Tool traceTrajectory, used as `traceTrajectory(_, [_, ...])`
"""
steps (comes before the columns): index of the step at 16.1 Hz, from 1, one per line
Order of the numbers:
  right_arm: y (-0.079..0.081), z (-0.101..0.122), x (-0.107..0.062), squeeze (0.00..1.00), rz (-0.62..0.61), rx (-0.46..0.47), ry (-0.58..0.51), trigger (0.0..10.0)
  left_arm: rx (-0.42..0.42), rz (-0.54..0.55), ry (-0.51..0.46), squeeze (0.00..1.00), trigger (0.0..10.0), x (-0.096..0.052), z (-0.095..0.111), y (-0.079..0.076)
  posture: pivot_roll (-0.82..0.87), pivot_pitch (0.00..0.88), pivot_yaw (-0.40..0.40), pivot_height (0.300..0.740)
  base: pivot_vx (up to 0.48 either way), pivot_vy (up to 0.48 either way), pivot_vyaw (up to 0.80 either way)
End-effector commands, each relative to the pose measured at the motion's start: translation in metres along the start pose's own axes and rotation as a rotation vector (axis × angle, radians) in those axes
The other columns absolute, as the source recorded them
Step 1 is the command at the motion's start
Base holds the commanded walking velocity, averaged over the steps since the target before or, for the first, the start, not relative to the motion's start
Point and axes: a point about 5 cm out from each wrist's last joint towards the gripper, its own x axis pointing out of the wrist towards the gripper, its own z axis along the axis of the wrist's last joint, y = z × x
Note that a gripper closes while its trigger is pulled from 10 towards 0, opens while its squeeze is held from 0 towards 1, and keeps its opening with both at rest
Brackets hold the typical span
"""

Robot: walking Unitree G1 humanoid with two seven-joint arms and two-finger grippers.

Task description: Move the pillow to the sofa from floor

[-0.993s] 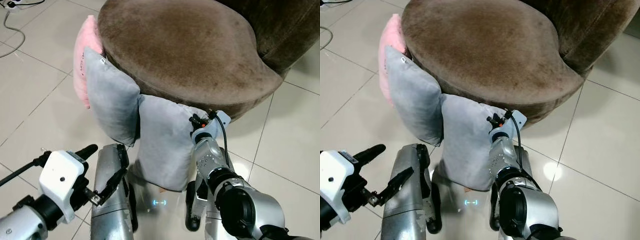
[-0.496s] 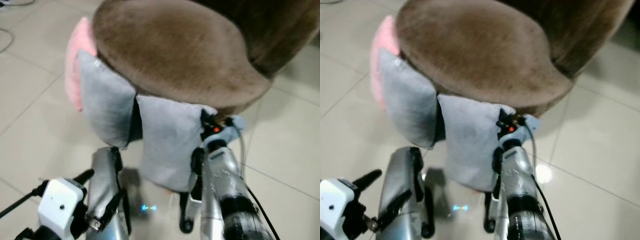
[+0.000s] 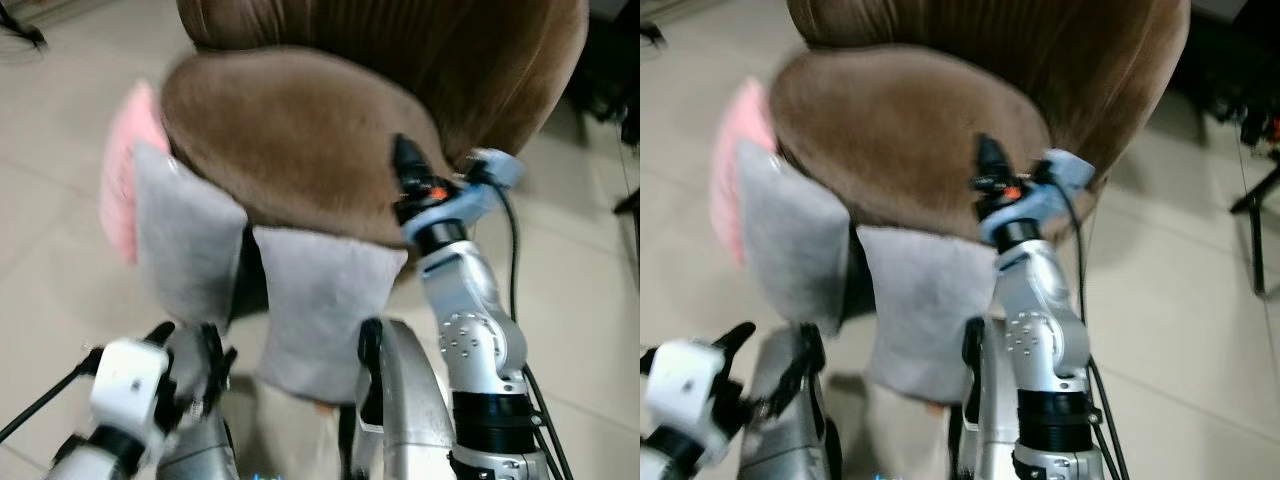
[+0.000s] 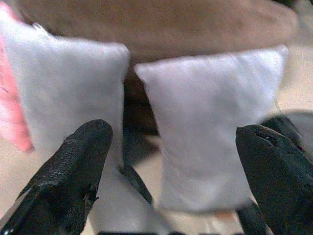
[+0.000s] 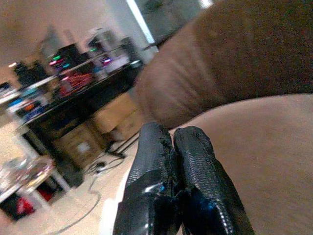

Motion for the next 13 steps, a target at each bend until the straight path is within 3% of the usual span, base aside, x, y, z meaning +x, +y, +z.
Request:
traceTrajectory(1, [-0.009,-0.015,-0.009,0.0,-0.064,0.017,0.062,10.0,0.001,-0.008,0.001,0.0,10.0,0.002,-0.003,-0.003,0.11,0.0,-0.089,0.458,0.0,0.0,0.0])
traceTrajectory(2, [-0.025,-0.028,-0.017,0.0,-0.128,-0.117,0.169,10.0,0.019,-0.006,-0.008,0.0,10.0,0.013,-0.004,-0.005,0.11,0.0,-0.081,0.458,0.0,0.0,0.0])
traceTrajectory(4, [-0.045,-0.041,-0.025,0.0,-0.252,-0.162,0.251,10.0,0.035,0.012,-0.023,0.0,10.0,0.024,-0.003,-0.005,0.11,0.0,-0.081,0.458,0.0,0.0,0.0])
traceTrajectory(6, [-0.075,-0.056,-0.031,0.0,-0.382,-0.222,0.319,10.0,0.058,0.026,-0.022,0.0,10.0,0.037,-0.004,-0.006,0.12,0.007,-0.075,0.458,0.0,0.0,0.0])
traceTrajectory(7, [-0.084,-0.059,-0.03,0.11,-0.422,-0.185,0.311,10.0,0.061,0.005,-0.021,0.0,10.0,0.038,-0.004,-0.008,0.11,0.021,-0.071,0.458,0.0,0.0,0.0])
traceTrajectory(8, [-0.095,-0.06,-0.028,1.0,-0.483,-0.182,0.3,10.0,0.074,-0.01,-0.023,0.0,10.0,0.038,-0.004,-0.009,0.12,0.044,-0.068,0.458,0.0,0.0,0.0])
traceTrajectory(13, [-0.144,-0.065,-0.024,1.0,-0.668,-0.087,0.298,10.0,0.144,-0.103,-0.062,0.0,10.0,0.052,0.013,-0.001,0.17,0.128,-0.047,0.458,0.0,0.0,0.0])
